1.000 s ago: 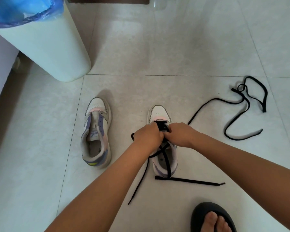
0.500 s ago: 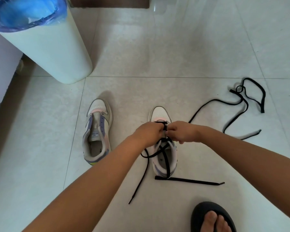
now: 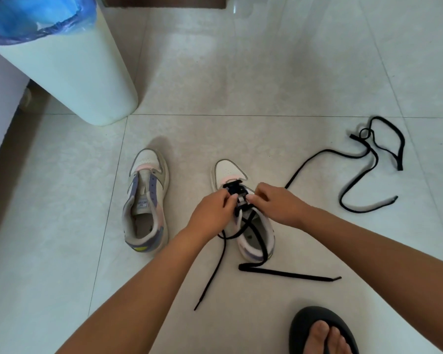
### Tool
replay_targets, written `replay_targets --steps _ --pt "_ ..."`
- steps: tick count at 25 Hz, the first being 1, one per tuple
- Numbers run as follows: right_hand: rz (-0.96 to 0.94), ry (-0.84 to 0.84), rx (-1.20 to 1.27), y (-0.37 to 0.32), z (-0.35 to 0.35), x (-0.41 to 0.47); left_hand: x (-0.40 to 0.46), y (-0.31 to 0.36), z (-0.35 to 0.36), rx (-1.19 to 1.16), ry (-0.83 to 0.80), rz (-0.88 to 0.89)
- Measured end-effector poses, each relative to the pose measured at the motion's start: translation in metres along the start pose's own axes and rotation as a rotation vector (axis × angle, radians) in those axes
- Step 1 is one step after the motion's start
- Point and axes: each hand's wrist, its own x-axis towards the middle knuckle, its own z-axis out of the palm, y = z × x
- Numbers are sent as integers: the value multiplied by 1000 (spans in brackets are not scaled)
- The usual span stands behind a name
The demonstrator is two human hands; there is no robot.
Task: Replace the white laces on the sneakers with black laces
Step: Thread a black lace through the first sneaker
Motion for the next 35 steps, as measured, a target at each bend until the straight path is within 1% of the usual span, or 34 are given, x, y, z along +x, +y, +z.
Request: replay_targets --steps 2,3,5,6,7,8,10,12,13,14,15,16,18,20,22,23,24,25,27,28,29,30,31,32,34,35 --pt "-38 -53 -270 -14 -9 9 6 10 1 236 -17 -25" --pt "-62 -89 -348 -20 -12 13 9 13 1 362 -36 -24" --pt "-115 -173 -393 -27 -15 18 15 21 2 524 -74 -4" --pt "-141 -199 -375 -27 -14 20 16 24 3 555 -89 22" --pt "-164 -199 -323 -26 -14 20 17 25 1 537 -102 56" --pt "-172 -165 -233 -22 -15 19 16 23 -1 457 -102 95" --pt "-149 -19 36 -9 -14 13 11 8 -4 154 -54 149" --pt "-84 92 353 5 -5 3 1 -7 0 -178 9 114" --pt "-48 109 475 10 2 -3 -4 -13 7 -298 38 80" --pt "-17 122 541 13 9 -8 -7 -15 14 -370 62 48" --pt "6 132 539 16 13 -10 -8 -13 19 -392 81 27" --pt "27 127 484 19 14 -10 -7 -9 23 -370 85 10" --pt "57 77 319 18 7 -5 1 3 21 -222 41 -26" --pt "68 41 226 12 1 3 11 13 14 -36 -19 -44" --pt "23 10 116 7 -3 10 18 18 10 116 -67 13" --pt "-5 -11 131 7 -5 12 19 19 8 134 -83 51" --pt "-16 -25 244 9 -6 13 19 18 8 86 -87 75" --pt "-1 -30 446 12 -6 11 17 13 9 -28 -78 74" --pt "36 -13 869 19 2 6 12 2 14 -319 -22 11" --pt "63 8 1012 22 8 4 8 -2 18 -434 6 -28" --pt "95 35 1093 23 13 2 6 -4 24 -516 30 -60" --pt "120 66 1107 24 16 2 4 -4 29 -556 54 -88" --pt "136 94 1038 22 16 3 4 -2 32 -562 71 -104" --pt "143 108 890 20 12 4 4 3 32 -528 72 -112" --pt "131 77 538 15 3 5 6 17 26 -340 35 -99" --pt "122 44 447 14 0 6 8 22 22 -241 17 -89"
